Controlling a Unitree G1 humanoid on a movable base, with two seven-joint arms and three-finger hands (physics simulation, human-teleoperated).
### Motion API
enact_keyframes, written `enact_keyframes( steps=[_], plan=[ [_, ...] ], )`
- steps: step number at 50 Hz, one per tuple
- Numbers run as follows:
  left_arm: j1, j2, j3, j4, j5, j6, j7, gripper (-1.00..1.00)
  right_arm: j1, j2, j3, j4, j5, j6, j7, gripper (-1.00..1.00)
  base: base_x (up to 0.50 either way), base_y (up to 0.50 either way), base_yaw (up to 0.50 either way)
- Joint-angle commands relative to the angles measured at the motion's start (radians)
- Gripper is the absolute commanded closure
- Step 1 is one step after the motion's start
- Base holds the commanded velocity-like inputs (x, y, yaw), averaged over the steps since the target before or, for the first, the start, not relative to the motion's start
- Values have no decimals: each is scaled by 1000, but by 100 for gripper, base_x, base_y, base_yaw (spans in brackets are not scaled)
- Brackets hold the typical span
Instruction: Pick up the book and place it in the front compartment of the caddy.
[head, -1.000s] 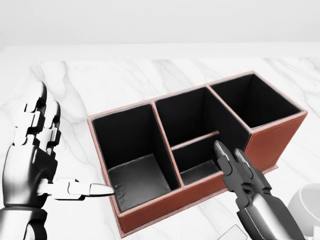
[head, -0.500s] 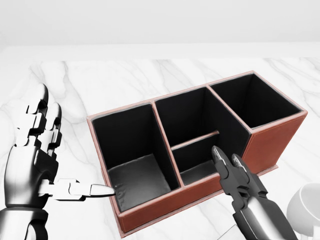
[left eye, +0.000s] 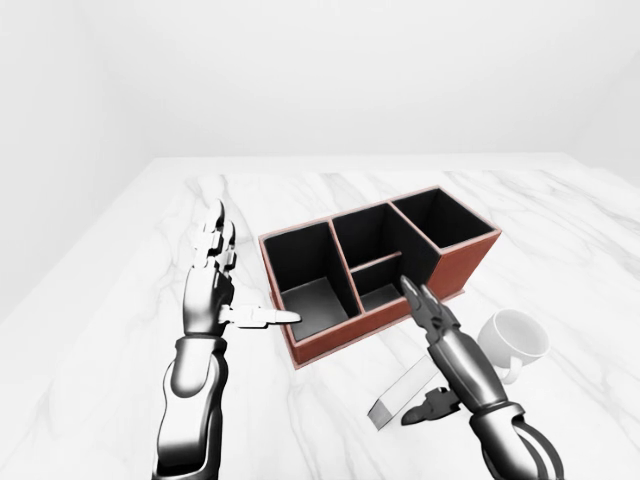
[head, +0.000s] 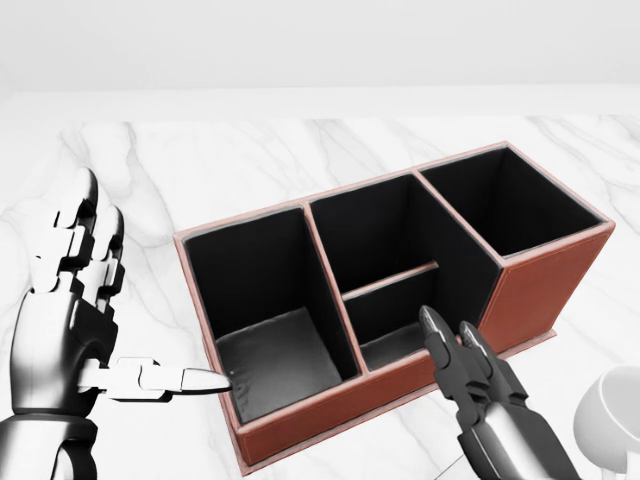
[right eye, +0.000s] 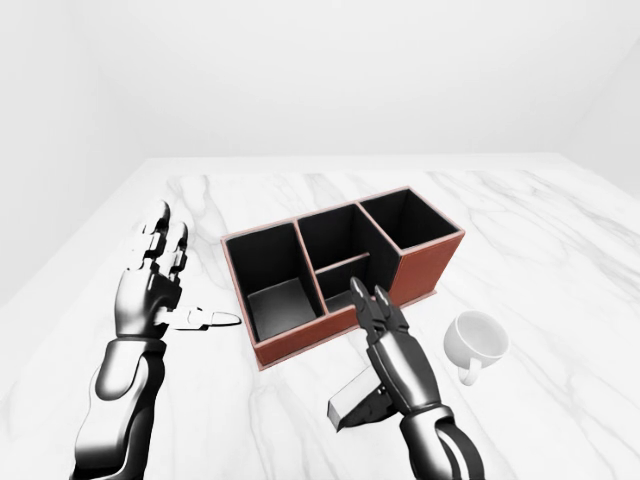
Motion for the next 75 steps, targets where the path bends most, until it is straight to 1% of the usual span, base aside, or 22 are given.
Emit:
enact_keyframes(
  steps=[1, 10, 51, 58, 75],
  plan=[
    [0, 0, -1, -6, 1, 0, 0, -100, 7, -8, 14, 31, -16, 0, -28, -100, 0, 0, 0],
    [0, 0, -1, -6, 1, 0, 1, -100, 7, -16, 21, 62, -25, 0, -52, -100, 0, 0, 0],
    [-2, 0, 1, 10, 0, 0, 4, -100, 12, -36, 65, 94, -58, 0, -89, -100, 0, 0, 0],
    [-1, 0, 0, 12, 1, 0, 4, -100, 7, -42, 73, 122, -65, 0, -109, -100, 0, 0, 0],
    [0, 0, 0, 22, 2, 0, 5, -100, 39, -59, 114, 120, -92, 0, -146, -100, 0, 0, 0]
  ],
)
